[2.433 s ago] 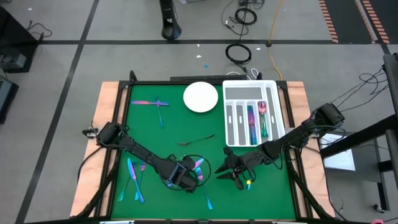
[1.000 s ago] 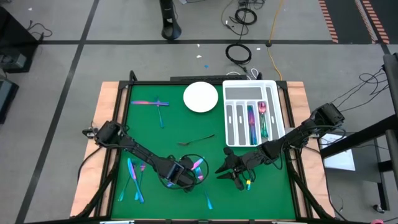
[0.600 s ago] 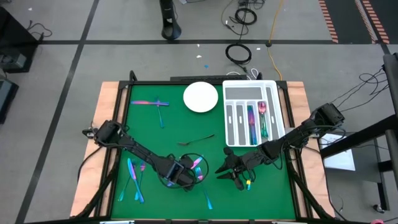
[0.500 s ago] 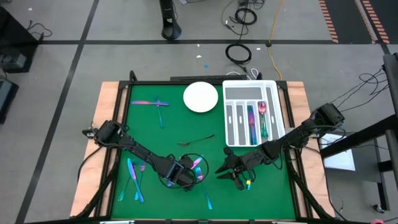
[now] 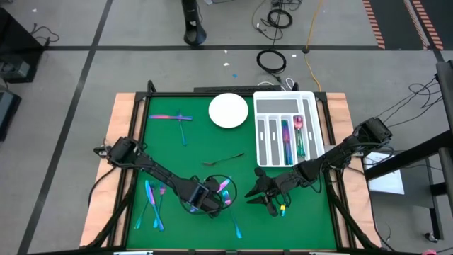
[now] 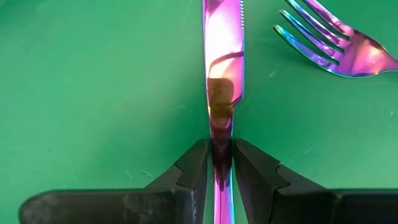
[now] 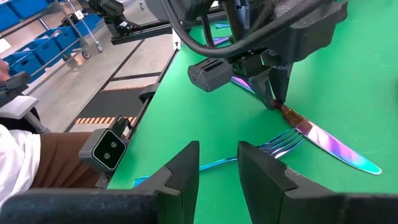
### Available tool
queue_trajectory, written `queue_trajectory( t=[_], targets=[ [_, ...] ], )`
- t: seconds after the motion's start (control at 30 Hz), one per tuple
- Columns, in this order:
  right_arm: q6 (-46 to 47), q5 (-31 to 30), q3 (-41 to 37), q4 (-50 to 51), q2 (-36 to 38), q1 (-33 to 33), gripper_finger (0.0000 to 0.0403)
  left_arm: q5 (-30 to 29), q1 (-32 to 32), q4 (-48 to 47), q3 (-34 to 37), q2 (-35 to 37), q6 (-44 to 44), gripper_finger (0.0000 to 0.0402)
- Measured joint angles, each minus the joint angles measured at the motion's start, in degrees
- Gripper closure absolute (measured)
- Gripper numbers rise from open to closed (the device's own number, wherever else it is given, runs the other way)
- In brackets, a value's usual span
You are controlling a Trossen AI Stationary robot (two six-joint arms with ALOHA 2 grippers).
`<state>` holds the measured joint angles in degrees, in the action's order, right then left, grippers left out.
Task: Sort silverware
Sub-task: Put the iridescent knife into the white silverware tray
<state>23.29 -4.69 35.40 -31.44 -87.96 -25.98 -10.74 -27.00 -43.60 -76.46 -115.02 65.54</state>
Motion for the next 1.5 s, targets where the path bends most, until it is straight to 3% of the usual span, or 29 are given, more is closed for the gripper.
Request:
queue_trajectory(
  t=[0.57,0.87,1.1,1.5],
  targets=[
    [0.0,0.0,0.0,0.0,0.0,0.0,0.0303,1.6,0.1,0.3,0.3,0.1,-1.5,0.0321],
    [0.0,0.0,0.0,0.0,0.0,0.0,0.0303,1.6,0.0,0.2,0.3,0.0,-2.0,0.0366],
    [0.0,0.0,0.0,0.0,0.0,0.0,0.0303,1.5,0.0,0.1,0.1,0.0,-3.0,0.0342],
    [0.0,0.0,0.0,0.0,0.0,0.0,0.0303,-0.7,0.0,-1.8,-0.7,2.2,-3.4,0.0361]
  ],
)
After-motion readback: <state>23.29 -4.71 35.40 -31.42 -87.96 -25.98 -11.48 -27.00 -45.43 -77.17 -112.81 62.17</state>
